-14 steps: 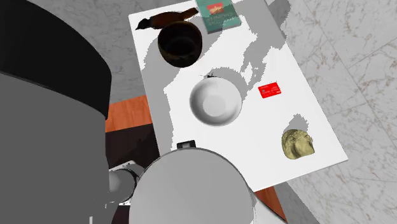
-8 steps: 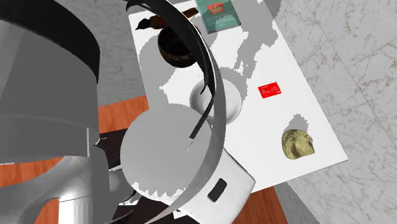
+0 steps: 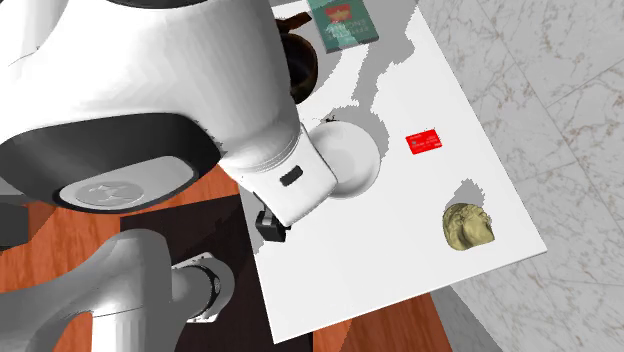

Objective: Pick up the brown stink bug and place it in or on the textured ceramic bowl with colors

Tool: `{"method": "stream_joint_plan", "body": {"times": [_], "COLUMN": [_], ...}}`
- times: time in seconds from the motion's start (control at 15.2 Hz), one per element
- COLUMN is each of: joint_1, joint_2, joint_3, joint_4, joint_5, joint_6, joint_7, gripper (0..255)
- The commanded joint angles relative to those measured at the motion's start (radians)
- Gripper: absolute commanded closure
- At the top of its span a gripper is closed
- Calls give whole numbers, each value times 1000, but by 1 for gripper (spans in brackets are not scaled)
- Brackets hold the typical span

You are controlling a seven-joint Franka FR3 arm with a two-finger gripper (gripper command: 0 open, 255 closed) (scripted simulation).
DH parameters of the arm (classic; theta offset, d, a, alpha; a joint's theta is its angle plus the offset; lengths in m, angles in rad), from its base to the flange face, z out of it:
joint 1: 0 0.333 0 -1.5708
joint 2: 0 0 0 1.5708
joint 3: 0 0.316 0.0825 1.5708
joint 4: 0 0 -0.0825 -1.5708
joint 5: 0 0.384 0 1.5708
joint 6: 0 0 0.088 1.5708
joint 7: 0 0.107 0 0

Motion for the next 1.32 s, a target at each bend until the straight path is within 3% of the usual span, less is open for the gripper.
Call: {"method": "stream_joint_plan", "body": {"times": [0.0,0.46,0.79,1.06,1.19,1.25], "joint_1": [-5,-84,-218,-407,-565,-683], "joint_2": [12,151,303,456,546,588], "joint_3": [72,337,562,803,983,1111], "joint_4": [-9,33,121,224,286,320], "joint_5": [34,97,71,-19,-96,-139], "joint_6": [35,179,274,333,351,355], "joint_7": [99,422,669,894,1023,1088], "gripper": [0,0,0,0,0,0]}}
